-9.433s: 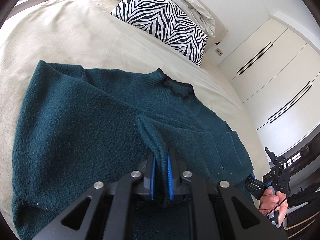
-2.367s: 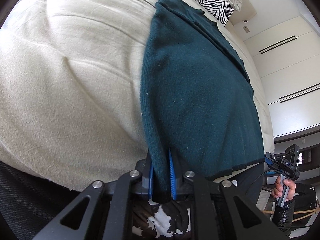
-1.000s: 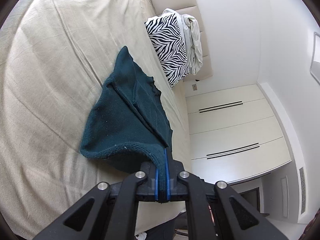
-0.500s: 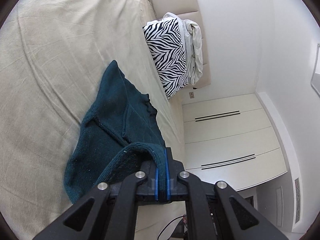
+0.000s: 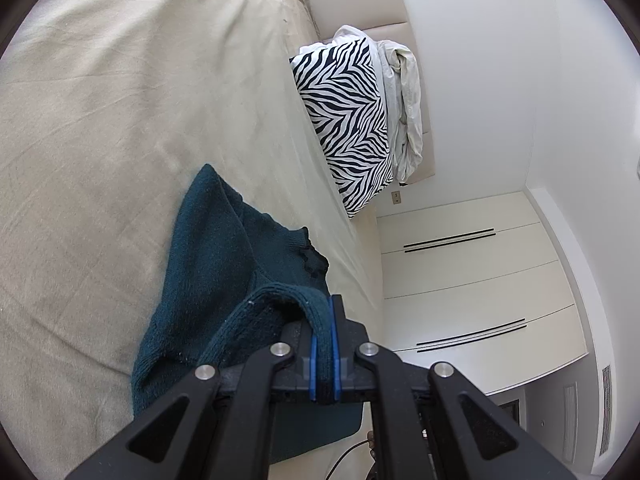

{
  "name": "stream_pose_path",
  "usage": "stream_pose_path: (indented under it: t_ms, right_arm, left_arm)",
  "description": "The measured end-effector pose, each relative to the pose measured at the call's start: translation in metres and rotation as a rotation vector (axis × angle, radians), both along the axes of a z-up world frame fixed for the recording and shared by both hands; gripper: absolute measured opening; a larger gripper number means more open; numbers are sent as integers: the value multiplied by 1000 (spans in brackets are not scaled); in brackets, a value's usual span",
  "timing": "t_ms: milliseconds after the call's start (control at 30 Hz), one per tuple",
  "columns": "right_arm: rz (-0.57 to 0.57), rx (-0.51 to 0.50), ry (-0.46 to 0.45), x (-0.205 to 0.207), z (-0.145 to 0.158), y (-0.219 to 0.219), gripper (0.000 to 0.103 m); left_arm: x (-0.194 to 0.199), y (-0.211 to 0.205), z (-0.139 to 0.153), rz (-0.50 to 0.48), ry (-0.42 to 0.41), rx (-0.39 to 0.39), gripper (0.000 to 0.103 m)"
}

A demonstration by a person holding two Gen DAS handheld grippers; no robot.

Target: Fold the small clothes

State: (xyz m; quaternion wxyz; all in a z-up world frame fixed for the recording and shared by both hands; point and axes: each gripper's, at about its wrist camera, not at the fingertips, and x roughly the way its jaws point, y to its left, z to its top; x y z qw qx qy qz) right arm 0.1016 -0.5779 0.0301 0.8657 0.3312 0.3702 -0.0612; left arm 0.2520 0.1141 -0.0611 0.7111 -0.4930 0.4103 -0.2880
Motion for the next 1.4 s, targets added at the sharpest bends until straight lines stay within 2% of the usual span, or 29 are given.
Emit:
stream_pose_path:
  t_ms: [200, 267, 333, 367, 400, 433, 500, 533, 667, 767, 967, 1200, 1400]
  right_arm:
    - [-43, -4, 38, 48, -27, -10, 7]
    - [-72, 2, 67, 64, -41, -19, 7]
    - [-95, 45, 119, 79, -59, -29, 8]
    - [-109, 61, 144, 83, -67, -33, 12]
    - [-116, 73, 143, 83, -72, -36, 21]
    - [-118, 80, 125, 80, -73, -37, 27]
    - [-126, 74, 90, 70, -72, -38, 54]
    - [-134, 70, 76, 62, -69, -38, 56]
    - [-109, 81, 59, 32, -56, -36, 56]
    - [-27, 21, 52, 12, -40, -20, 56]
    - [90, -113, 76, -40, -28, 22, 56]
    - [119, -166, 116, -83, -38, 45, 56]
    - [144, -196, 129, -101, -41, 59, 56]
  left_arm:
    - [41, -5, -24, 34, 40, 23, 7]
    - [53, -5, -39, 51, 80, 49, 12]
    - [61, -5, -56, 67, 148, 82, 48]
    - [61, -5, -60, 69, 150, 67, 48]
    - [59, -7, -59, 60, 139, 69, 49]
    - [56, -9, -55, 50, 127, 90, 55]
    - [47, -11, -44, 35, 94, 123, 65]
    - [42, -12, -38, 34, 75, 137, 69]
    - [20, -14, -19, 17, 16, 213, 69]
    - [-2, -10, -13, 20, -19, 274, 69]
    - [-43, -4, -32, 20, 8, 402, 69]
    - [-75, -13, -33, 10, -45, 523, 59]
    - [-88, -29, -23, 2, -123, 678, 48]
